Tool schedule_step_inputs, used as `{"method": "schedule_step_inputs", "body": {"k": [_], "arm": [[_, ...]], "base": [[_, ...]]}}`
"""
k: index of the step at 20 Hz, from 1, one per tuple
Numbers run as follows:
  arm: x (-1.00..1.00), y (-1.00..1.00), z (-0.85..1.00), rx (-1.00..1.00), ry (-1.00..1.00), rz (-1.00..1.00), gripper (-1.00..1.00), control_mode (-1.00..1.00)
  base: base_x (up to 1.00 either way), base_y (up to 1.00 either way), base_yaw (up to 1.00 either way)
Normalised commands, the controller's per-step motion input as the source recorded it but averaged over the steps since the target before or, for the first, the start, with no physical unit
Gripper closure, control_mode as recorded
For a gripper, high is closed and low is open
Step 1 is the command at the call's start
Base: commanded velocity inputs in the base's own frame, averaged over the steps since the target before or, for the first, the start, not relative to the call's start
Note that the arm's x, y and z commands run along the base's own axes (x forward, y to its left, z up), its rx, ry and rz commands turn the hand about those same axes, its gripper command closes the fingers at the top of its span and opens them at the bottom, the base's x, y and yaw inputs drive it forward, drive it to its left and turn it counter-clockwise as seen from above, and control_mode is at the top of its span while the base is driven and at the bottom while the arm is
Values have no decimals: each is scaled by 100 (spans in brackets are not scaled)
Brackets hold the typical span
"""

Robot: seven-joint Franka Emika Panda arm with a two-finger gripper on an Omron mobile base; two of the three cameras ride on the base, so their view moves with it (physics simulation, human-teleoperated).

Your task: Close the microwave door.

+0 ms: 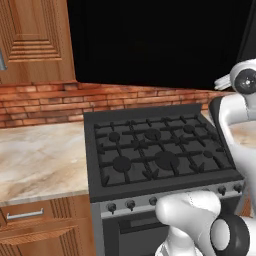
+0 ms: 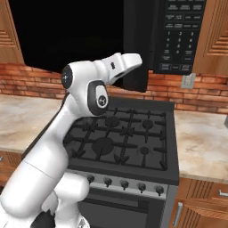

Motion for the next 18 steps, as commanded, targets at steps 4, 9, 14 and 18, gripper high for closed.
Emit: {"method": "schedule_step_inputs", "body": {"k": [4,9,14,18], "arm": [[100,-13,0,1,0,2,-100,-100],[100,-11,0,0,1,0,-100,-100],[100,-8,1,0,1,0,-100,-100],[96,-7,0,0,4,0,-100,-100]], "base": [[0,0,0],[0,0,0],[0,0,0],[0,0,0]]}}
